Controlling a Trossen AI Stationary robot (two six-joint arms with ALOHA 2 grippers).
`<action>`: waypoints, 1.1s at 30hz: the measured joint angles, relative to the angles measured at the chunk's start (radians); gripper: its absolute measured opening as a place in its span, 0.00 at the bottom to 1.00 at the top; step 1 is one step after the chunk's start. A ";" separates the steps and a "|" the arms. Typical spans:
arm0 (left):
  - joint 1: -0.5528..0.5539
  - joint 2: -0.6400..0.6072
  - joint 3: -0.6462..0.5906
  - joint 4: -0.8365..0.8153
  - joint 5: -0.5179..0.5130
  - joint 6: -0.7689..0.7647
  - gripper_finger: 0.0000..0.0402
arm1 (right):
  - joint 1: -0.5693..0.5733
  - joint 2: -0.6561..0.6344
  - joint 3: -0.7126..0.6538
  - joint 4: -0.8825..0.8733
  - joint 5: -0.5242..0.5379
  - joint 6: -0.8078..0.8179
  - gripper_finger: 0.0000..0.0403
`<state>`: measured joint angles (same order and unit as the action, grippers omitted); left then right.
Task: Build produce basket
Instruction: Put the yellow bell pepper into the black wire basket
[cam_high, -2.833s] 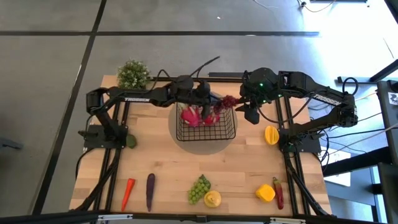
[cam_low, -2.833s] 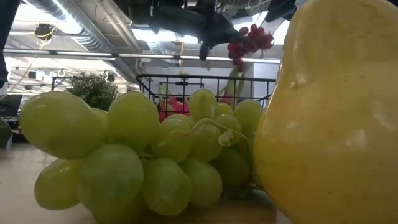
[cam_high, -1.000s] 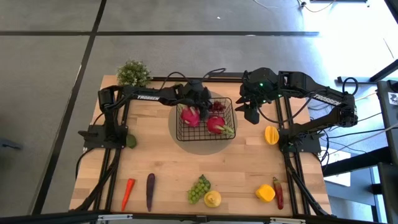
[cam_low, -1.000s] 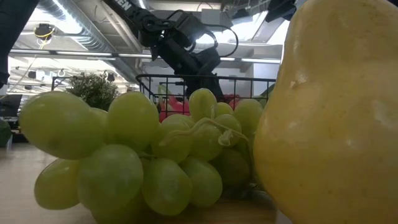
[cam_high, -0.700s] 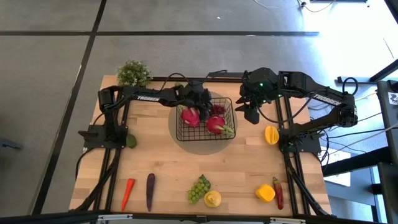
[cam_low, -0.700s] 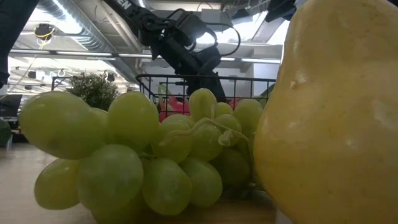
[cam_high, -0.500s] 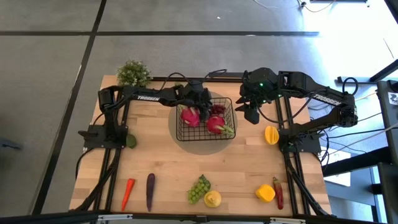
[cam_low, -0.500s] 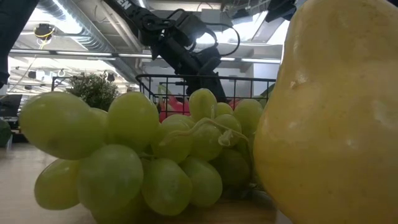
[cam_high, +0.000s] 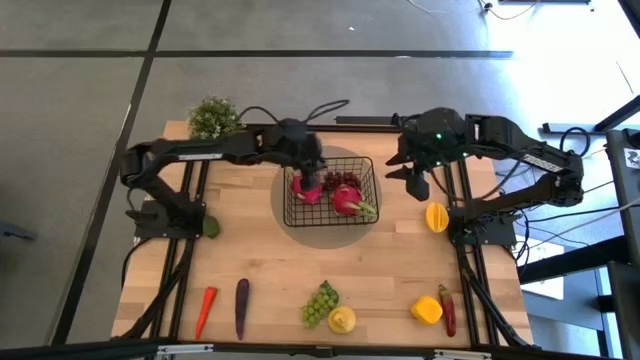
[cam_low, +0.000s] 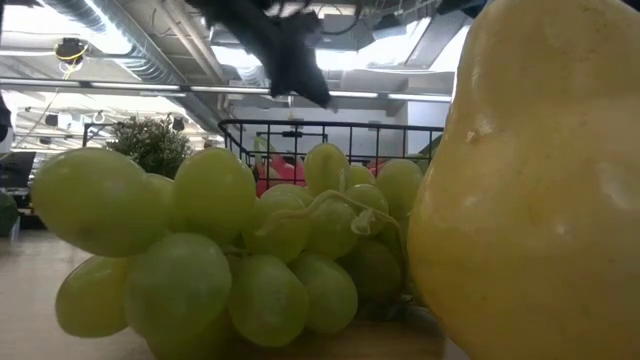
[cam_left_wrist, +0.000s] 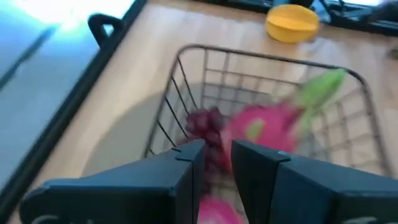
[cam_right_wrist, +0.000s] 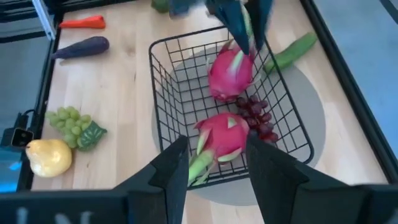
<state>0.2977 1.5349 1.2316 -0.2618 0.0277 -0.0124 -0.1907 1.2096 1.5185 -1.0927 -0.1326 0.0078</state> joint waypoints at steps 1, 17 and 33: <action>-0.006 -0.023 0.000 -0.037 0.000 -0.024 0.17 | 0.009 -0.001 0.000 -0.007 0.000 -0.013 0.37; -0.178 -0.330 0.000 -0.565 0.000 -0.401 0.17 | 0.251 0.011 0.000 -0.031 -0.024 0.041 0.37; -0.428 -0.392 -0.003 -0.738 -0.001 -0.485 0.17 | 0.580 0.159 0.000 0.058 0.029 0.586 0.37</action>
<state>-0.1304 1.1431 1.2291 -0.9993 0.0265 -0.4971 0.3892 1.3689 1.5185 -1.0345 -0.1036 0.5940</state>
